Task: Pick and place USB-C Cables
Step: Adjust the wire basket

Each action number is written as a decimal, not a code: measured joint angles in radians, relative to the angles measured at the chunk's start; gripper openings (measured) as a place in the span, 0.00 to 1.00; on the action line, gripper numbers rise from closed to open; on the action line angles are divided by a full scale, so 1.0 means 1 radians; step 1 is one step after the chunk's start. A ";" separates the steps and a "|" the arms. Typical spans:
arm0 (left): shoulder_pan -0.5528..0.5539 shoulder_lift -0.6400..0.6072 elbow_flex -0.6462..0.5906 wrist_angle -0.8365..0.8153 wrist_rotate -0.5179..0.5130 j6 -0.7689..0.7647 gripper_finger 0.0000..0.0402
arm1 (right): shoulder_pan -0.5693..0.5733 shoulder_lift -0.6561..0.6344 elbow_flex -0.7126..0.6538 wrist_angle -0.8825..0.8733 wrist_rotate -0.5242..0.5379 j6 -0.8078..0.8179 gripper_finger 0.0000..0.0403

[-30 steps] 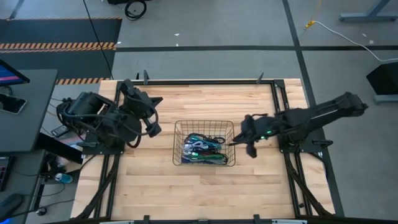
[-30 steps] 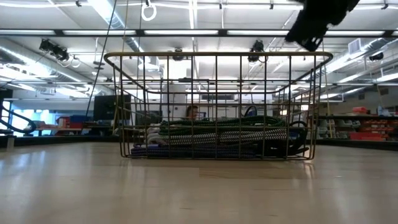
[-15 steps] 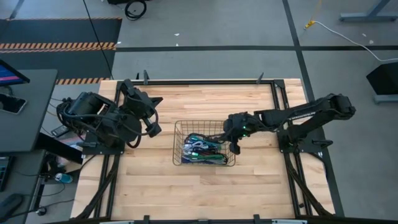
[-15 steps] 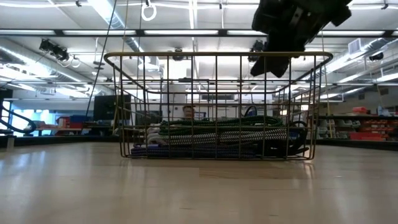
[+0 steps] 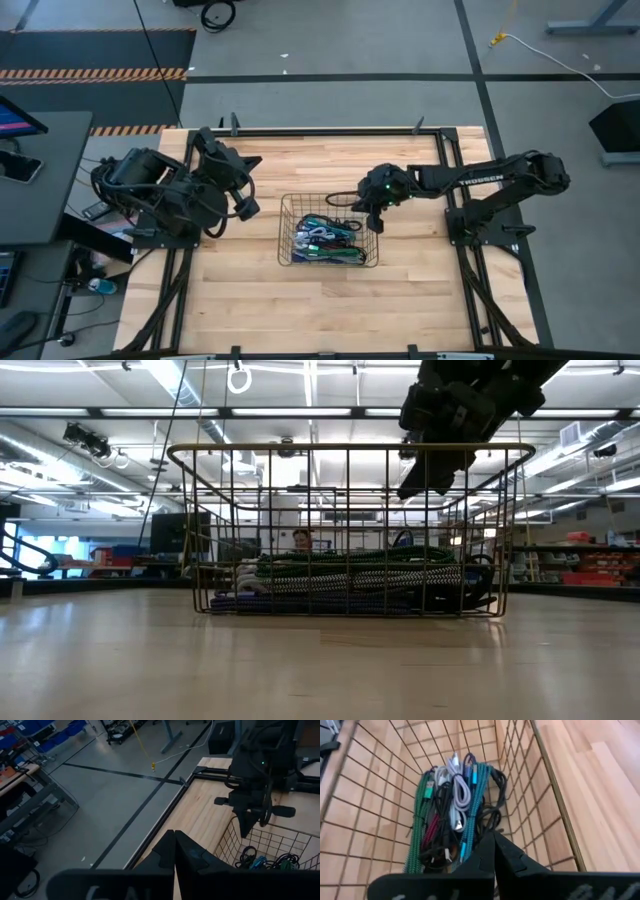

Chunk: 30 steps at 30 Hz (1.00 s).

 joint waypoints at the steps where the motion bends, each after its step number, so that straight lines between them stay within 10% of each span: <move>1: 0.000 0.000 0.000 0.000 0.000 0.000 0.01 | -0.004 0.000 0.000 -0.008 -0.001 -0.005 0.00; 30: 0.000 0.000 0.000 0.000 0.000 0.000 0.01 | -0.195 -0.001 0.000 -0.049 -0.034 -0.160 0.00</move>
